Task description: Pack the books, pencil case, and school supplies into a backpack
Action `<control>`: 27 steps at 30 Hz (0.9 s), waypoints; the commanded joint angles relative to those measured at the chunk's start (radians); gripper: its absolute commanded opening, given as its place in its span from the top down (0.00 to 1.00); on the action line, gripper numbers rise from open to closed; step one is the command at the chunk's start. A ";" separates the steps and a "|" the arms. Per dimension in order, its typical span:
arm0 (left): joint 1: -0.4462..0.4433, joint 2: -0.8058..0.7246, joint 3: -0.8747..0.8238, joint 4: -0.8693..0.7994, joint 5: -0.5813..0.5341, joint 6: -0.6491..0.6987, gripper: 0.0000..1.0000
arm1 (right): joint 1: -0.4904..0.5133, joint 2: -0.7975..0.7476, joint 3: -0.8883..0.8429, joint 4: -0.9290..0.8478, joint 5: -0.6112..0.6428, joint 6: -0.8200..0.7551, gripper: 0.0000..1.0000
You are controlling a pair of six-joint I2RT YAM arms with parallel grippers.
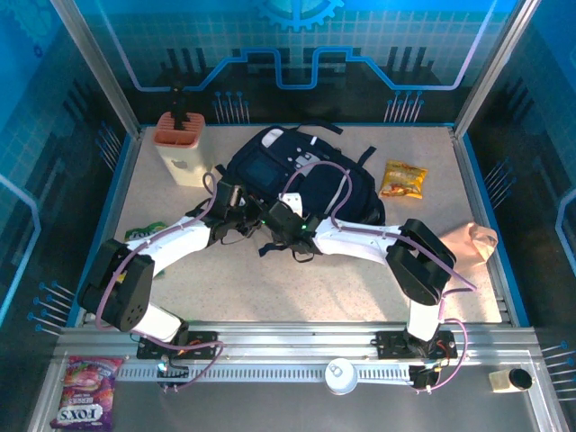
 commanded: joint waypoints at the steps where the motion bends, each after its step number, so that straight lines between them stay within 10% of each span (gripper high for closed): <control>1: -0.014 -0.050 0.030 -0.040 0.060 -0.002 1.00 | -0.020 -0.045 -0.042 0.013 0.097 -0.015 0.91; 17: 0.034 0.003 0.041 -0.040 0.037 0.032 1.00 | -0.077 -0.393 -0.429 -0.257 0.236 0.163 0.89; 27: 0.034 0.011 0.045 -0.029 0.059 0.026 1.00 | -0.175 -0.453 -0.485 0.096 -0.089 -0.235 0.79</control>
